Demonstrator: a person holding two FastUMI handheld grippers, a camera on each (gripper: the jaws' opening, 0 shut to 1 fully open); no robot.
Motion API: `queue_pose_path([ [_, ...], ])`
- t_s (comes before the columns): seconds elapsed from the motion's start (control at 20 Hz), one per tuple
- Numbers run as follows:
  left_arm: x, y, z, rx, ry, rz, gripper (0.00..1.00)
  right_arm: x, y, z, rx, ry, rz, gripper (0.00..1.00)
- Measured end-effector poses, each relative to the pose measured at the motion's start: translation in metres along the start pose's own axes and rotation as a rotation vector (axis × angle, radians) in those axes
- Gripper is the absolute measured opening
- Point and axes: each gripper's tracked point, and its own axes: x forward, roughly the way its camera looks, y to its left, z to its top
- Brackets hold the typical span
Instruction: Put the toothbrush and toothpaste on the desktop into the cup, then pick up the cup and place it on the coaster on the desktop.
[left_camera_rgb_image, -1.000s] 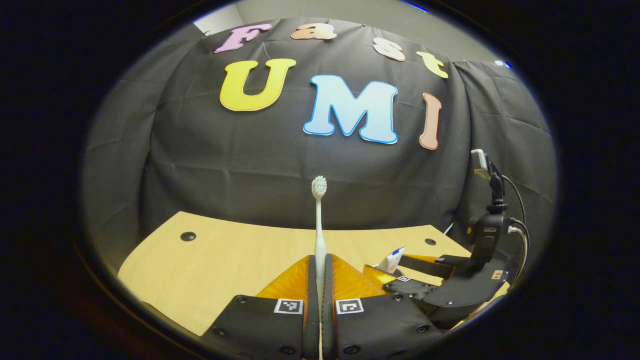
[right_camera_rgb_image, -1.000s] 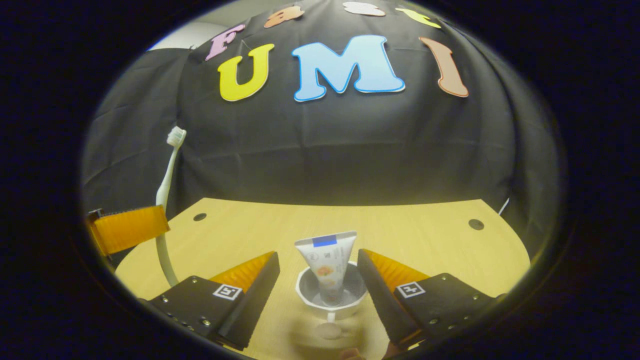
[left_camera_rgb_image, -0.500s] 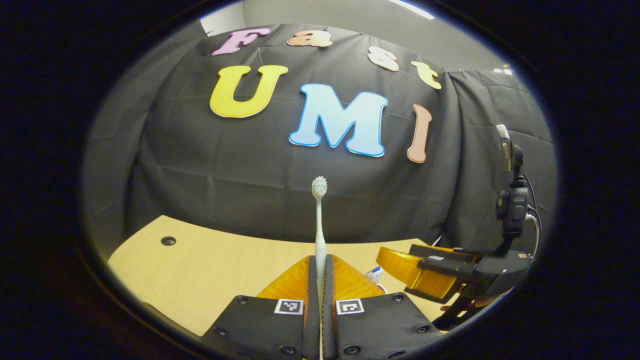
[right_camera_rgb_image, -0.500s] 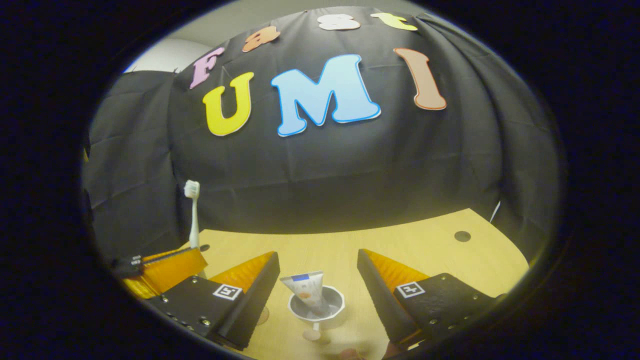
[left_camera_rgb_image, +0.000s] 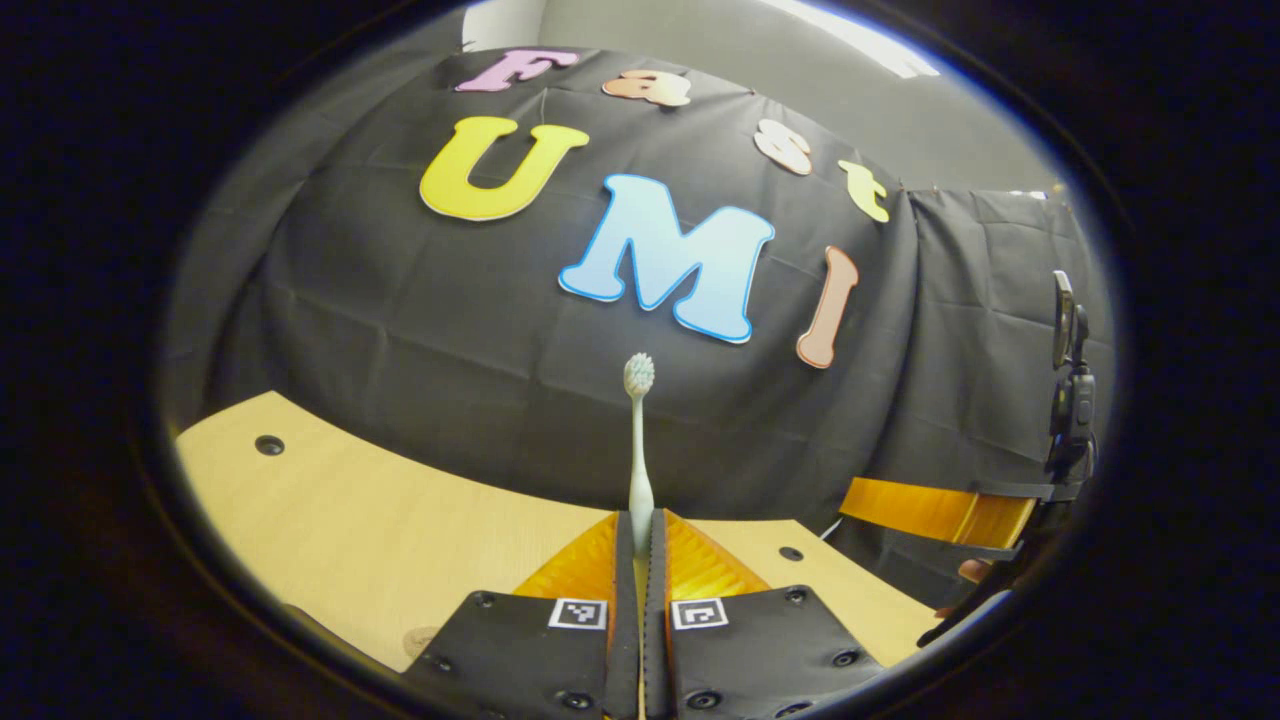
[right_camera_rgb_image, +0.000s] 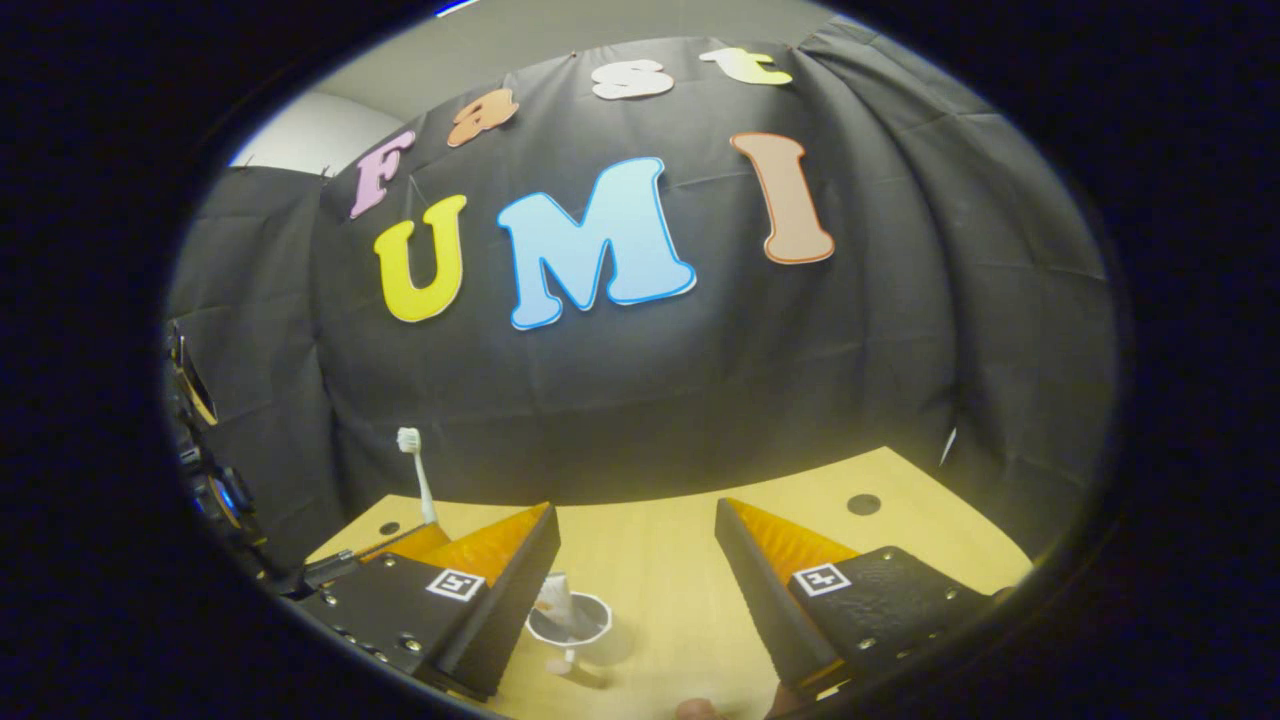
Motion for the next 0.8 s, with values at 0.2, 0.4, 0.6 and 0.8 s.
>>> queue_pose_path([
  [0.2,0.014,-0.008,-0.007,-0.054,-0.011,-0.026,0.09,-0.013,-0.012,-0.002,-0.012,0.011,-0.015,0.96],
  [0.4,0.018,-0.006,-0.022,-0.071,0.005,-0.020,0.09,-0.017,-0.018,-0.010,-0.006,0.037,-0.012,0.96],
  [0.6,0.022,-0.002,-0.039,-0.064,0.024,-0.011,0.09,-0.018,-0.017,-0.019,0.005,0.062,0.000,0.98],
  [0.8,0.020,-0.004,-0.046,-0.055,0.013,-0.020,0.11,-0.016,-0.011,-0.024,0.004,0.076,0.020,0.96],
])
